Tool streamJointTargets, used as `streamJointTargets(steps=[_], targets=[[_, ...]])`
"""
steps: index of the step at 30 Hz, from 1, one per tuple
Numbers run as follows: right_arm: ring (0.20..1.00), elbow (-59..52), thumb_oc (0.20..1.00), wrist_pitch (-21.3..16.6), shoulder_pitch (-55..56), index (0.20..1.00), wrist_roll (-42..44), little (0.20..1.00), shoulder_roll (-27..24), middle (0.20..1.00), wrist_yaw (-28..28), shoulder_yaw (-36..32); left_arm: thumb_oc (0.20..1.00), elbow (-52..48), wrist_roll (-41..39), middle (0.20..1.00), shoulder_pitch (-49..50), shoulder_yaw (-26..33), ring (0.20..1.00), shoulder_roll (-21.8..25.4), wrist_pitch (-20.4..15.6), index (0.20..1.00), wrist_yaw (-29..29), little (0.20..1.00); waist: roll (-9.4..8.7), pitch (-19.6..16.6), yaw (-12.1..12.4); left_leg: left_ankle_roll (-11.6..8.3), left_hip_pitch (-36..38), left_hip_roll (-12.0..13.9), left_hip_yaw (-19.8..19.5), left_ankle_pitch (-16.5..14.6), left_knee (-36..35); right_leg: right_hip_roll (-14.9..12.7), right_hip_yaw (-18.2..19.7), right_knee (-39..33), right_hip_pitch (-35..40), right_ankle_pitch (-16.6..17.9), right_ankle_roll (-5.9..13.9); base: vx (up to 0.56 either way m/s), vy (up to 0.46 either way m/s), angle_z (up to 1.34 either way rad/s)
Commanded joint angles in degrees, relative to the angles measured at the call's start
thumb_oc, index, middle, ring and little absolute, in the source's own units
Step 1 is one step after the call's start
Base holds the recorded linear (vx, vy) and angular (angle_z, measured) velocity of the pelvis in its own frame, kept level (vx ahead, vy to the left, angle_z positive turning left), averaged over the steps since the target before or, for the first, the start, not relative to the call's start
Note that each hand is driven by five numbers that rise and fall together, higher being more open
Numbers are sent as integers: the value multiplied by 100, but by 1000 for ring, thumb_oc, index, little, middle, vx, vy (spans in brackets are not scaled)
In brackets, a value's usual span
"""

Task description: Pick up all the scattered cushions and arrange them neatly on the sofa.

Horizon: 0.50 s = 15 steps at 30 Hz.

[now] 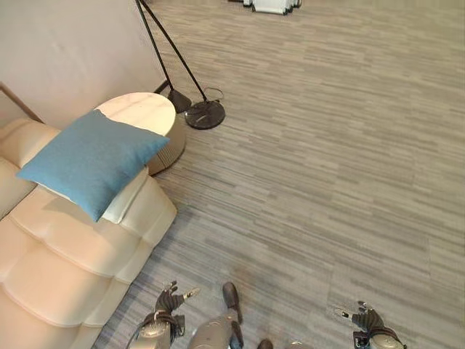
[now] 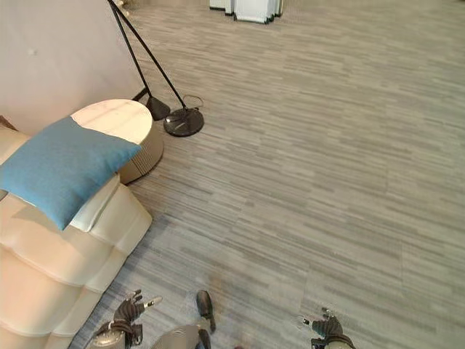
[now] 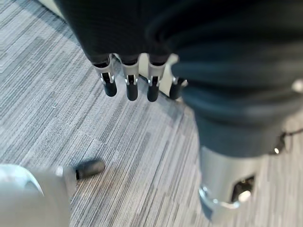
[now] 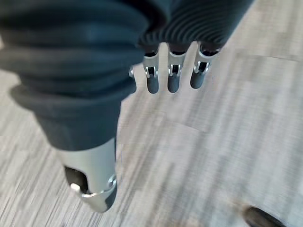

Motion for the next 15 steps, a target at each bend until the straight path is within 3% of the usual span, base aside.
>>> streamJointTargets(steps=[1, 2, 3, 4, 8, 9, 10, 11, 12, 13, 15], targets=[[1000, -127, 1000, -18, -301, 1000, -130, 1000, -72, 1000, 5, -157, 1000, -78, 68, 1000, -353, 165, 1000, 230, -93, 1000, 70, 1000, -338, 176, 123, -1681, 351, 307, 56, -377, -167, -1054, 113, -1663, 680, 734, 307, 368, 334, 10], [1000, -181, 1000, -48, -290, 1000, -97, 1000, 49, 1000, 22, -126, 1000, -90, 80, 1000, -311, 187, 1000, 300, -94, 1000, 100, 1000, -448, 135, 183, -1518, 484, 165, 23, -550, -167, -1284, 129, -1254, 635, 763, 399, 249, 242, 33], [1000, -181, 1000, -48, -290, 1000, -97, 1000, 50, 1000, 22, -126, 1000, -90, 80, 1000, -310, 187, 1000, 300, -94, 1000, 100, 1000, -449, 135, 183, -1518, 484, 164, 24, -550, -167, -1285, 129, -1251, 634, 762, 400, 423, 433, 39], [1000, -126, 1000, -29, -308, 1000, -126, 1000, 119, 1000, 39, -78, 1000, 9, 86, 1000, -362, 182, 1000, 337, -68, 1000, 116, 1000, -508, 114, 215, -1377, 581, 23, -63, -727, -167, -1471, 144, -751, 504, 890, 451, 262, 319, 39], [1000, -88, 1000, 4, -338, 1000, -201, 1000, 201, 1000, 64, -37, 1000, -2, 103, 1000, -408, 178, 1000, 388, -51, 1000, 157, 1000, -527, 181, 164, -997, 902, -384, -326, -1121, -167, -2046, 286, 902, 4, 1947, 690, 259, 377, 43], [1000, -105, 1000, -2, -356, 1000, -195, 1000, 203, 1000, 64, -18, 1000, -37, 99, 1000, -432, 148, 1000, 431, -44, 1000, 158, 1000, -494, 231, 95, -965, 961, -413, -456, -1191, -167, -1922, 579, 1221, -207, 1897, 626, 156, 218, 53], [1000, -128, 1000, -12, -378, 1000, -169, 1000, 213, 1000, 53, -4, 1000, -54, 90, 1000, -467, 113, 1000, 448, -48, 1000, 176, 1000, -457, 290, 27, -960, 1014, -388, -574, -1222, -167, -1663, 938, 1355, -491, 1610, 531, 80, 100, 63], [1000, -127, 1000, -13, -381, 1000, -168, 1000, 211, 1000, 52, -4, 1000, -53, 90, 1000, -469, 113, 1000, 447, -48, 1000, 176, 1000, -458, 286, 38, -962, 1008, -386, -563, -1226, -167, -1664, 952, 1374, -512, 1600, 526, 63, 87, 123], [1000, -142, 1000, -58, -397, 1000, -63, 1000, 235, 1000, 23, 5, 1000, -69, 3, 1000, -563, 110, 1000, 433, -82, 1000, 216, 1000, -324, 422, -31, -990, 1061, -307, -750, -1123, -167, -1200, 1342, 1291, -1030, 1045, 296, 42, 59, 122], [1000, -141, 1000, -59, -398, 1000, -63, 1000, 234, 1000, 23, 5, 1000, -68, 3, 1000, -564, 110, 1000, 432, -82, 1000, 217, 1000, -323, 422, -33, -991, 1060, -306, -752, -1123, -167, -1199, 1339, 1291, -1031, 1044, 294, 87, 80, 109], [1000, -149, 1000, -90, -401, 1000, 32, 1000, 222, 1000, -12, 16, 1000, -77, -39, 1000, -601, 77, 1000, 417, -93, 1000, 230, 1000, -237, 565, -67, -991, 1200, -296, -983, -1100, -167, -944, 1546, 1068, -1340, 777, 156, 147, 33, 70]])
